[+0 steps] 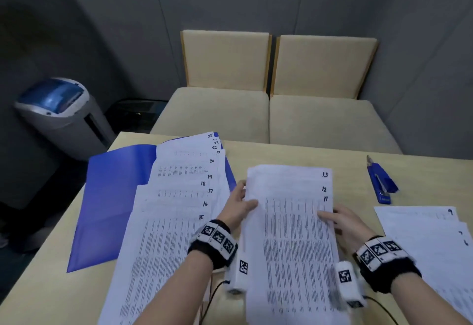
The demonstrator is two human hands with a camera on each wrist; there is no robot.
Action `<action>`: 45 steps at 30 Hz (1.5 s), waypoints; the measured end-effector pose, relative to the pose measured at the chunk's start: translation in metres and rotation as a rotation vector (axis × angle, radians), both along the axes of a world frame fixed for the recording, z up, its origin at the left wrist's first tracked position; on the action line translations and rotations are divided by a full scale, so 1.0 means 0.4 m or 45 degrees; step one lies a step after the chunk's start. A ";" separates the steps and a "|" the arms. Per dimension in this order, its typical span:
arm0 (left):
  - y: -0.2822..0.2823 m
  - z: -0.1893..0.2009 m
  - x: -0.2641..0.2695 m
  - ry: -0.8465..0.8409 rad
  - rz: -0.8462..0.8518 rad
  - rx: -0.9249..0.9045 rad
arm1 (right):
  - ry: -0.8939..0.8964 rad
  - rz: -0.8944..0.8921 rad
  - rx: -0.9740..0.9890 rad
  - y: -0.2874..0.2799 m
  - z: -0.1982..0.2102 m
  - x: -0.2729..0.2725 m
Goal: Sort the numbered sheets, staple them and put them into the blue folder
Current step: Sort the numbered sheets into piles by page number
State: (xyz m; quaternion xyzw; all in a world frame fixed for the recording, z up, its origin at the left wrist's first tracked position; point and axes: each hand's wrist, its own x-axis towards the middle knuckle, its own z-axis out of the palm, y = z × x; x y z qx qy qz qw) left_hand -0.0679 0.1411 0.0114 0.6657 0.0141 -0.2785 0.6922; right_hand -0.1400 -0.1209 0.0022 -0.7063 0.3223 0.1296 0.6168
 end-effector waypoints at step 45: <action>0.320 -0.176 -0.060 -0.536 0.306 1.719 | -0.092 0.235 -1.071 0.168 -0.139 -0.052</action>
